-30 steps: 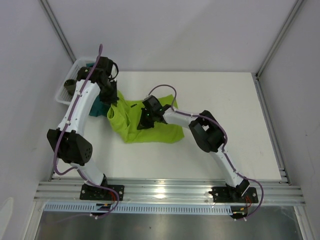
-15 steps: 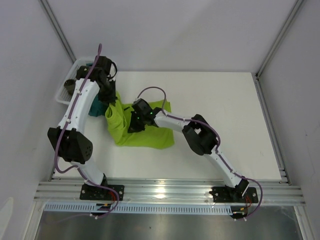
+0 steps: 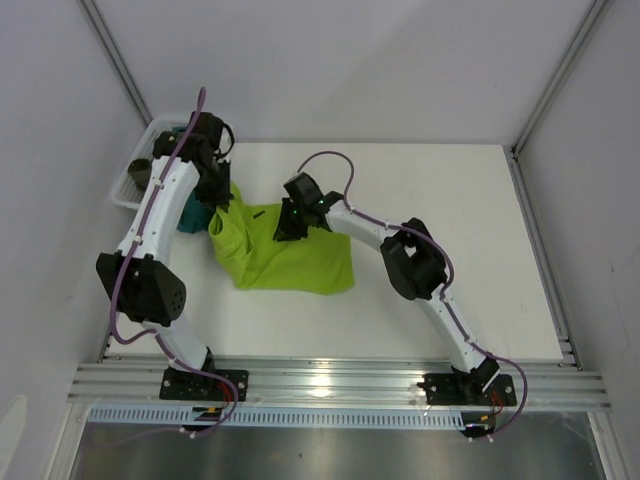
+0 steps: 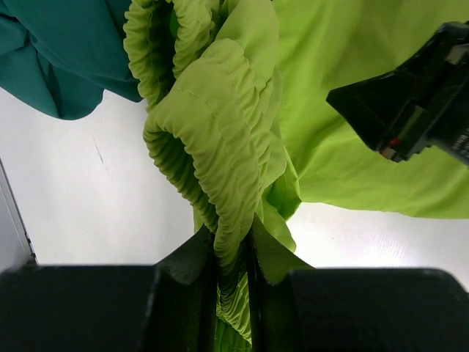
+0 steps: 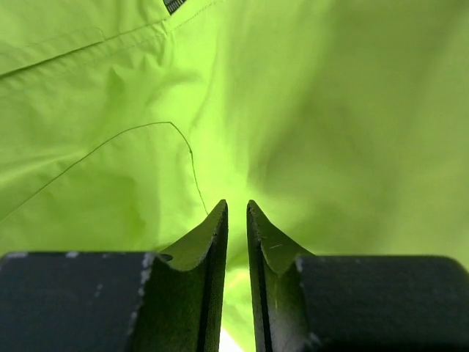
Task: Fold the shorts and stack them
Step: Fold the shorts
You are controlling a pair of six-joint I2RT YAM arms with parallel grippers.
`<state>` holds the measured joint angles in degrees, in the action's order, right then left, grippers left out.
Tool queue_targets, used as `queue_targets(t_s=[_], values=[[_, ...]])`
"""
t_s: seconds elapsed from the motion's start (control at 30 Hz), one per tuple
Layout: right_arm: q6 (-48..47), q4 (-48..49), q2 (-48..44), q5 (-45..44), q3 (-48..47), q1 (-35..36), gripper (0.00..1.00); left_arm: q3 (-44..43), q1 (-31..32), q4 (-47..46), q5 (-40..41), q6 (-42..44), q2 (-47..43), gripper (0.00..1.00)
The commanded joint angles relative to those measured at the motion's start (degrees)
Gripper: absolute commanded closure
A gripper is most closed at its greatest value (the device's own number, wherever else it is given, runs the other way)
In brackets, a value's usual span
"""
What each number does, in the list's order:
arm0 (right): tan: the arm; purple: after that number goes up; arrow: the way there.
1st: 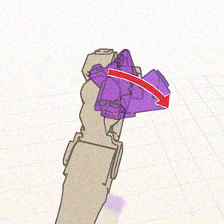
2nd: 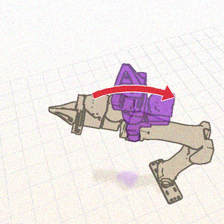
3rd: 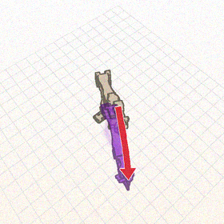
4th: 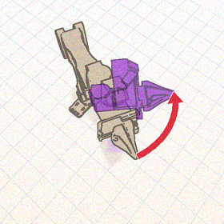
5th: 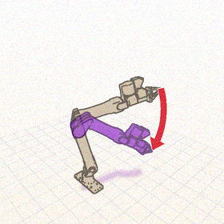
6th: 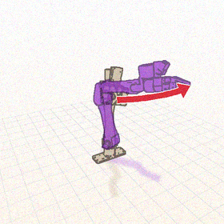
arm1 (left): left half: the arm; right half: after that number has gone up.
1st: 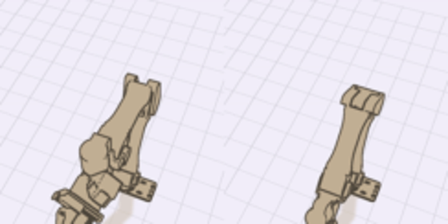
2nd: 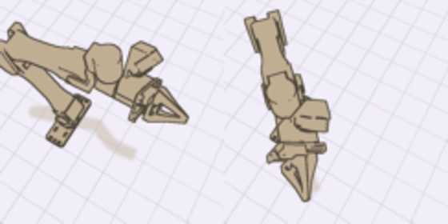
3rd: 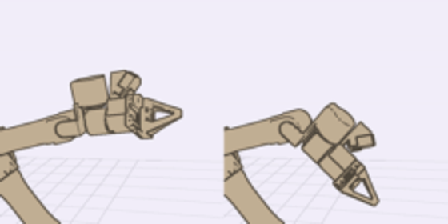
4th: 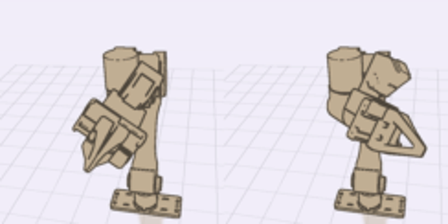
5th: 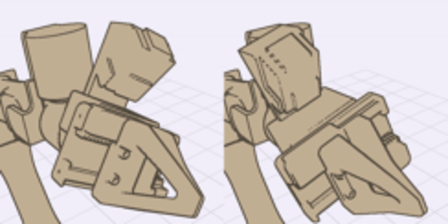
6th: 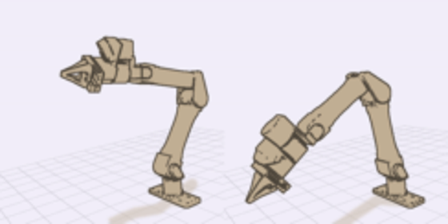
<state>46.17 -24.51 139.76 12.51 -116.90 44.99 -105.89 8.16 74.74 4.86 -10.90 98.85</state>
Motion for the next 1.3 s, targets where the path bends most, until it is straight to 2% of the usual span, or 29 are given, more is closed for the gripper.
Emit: queue_targets(t_s=[0.0,0.2,0.4,0.53,0.73,1.0,1.27], values=[[-1.87,-2.99,-6.60,-0.56,-1.67,-2.26,0.80,-2.48,-0.87,-0.47,0.68,1.40,-0.50,1.00],[-5.47,1.75,-20.20,1.11,18.59,-11.57,0.79,-2.22,-0.87,-0.65,0.67,1.58,-0.67,1.00],[-13.38,-2.47,-30.23,-0.20,30.30,-15.46,0.72,-2.13,-0.87,-0.56,0.41,1.58,-0.59,1.00],[-12.95,-0.54,-33.15,-0.03,37.25,-16.95,0.67,-2.31,-0.78,-0.47,0.94,1.49,-0.59,1.00],[-12.60,3.15,-31.23,2.43,41.05,-17.83,0.63,-2.31,-0.78,-0.47,1.03,1.49,-0.94,1.00],[-12.69,5.96,-27.01,2.96,40.79,-17.40,0.59,-1.69,-0.87,-0.47,0.85,1.40,-1.73,1.00],[-13.04,6.76,-23.31,2.17,40.17,-16.69,0.61,-1.43,-0.08,-0.47,2.51,1.23,-1.73,1.00]])
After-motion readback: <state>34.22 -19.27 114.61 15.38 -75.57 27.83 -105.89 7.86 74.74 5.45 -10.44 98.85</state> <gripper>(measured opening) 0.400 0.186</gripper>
